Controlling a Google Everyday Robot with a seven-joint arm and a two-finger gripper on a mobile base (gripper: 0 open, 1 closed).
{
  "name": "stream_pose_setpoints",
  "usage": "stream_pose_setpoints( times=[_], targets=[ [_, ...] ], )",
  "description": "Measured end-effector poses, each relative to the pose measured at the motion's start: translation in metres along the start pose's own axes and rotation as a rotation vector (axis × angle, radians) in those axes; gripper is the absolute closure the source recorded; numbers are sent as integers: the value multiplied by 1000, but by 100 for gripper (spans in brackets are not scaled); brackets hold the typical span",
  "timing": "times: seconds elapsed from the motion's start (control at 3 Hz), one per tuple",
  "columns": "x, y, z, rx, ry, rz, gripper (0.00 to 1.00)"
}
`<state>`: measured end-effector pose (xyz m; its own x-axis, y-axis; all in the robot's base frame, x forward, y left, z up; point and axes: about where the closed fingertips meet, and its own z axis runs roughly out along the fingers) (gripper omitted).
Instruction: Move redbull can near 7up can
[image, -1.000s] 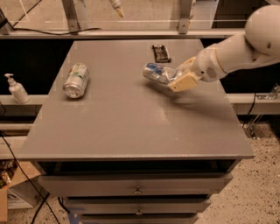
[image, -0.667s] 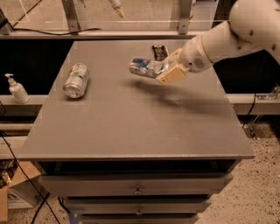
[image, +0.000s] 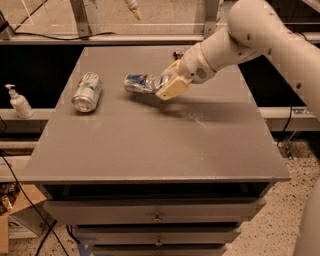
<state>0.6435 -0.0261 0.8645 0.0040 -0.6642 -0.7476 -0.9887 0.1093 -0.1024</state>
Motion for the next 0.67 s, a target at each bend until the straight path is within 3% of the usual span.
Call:
stream_pose_setpoints(
  times=[0.67],
  targets=[
    [-24, 16, 45, -101, -60, -19, 36]
  ],
)
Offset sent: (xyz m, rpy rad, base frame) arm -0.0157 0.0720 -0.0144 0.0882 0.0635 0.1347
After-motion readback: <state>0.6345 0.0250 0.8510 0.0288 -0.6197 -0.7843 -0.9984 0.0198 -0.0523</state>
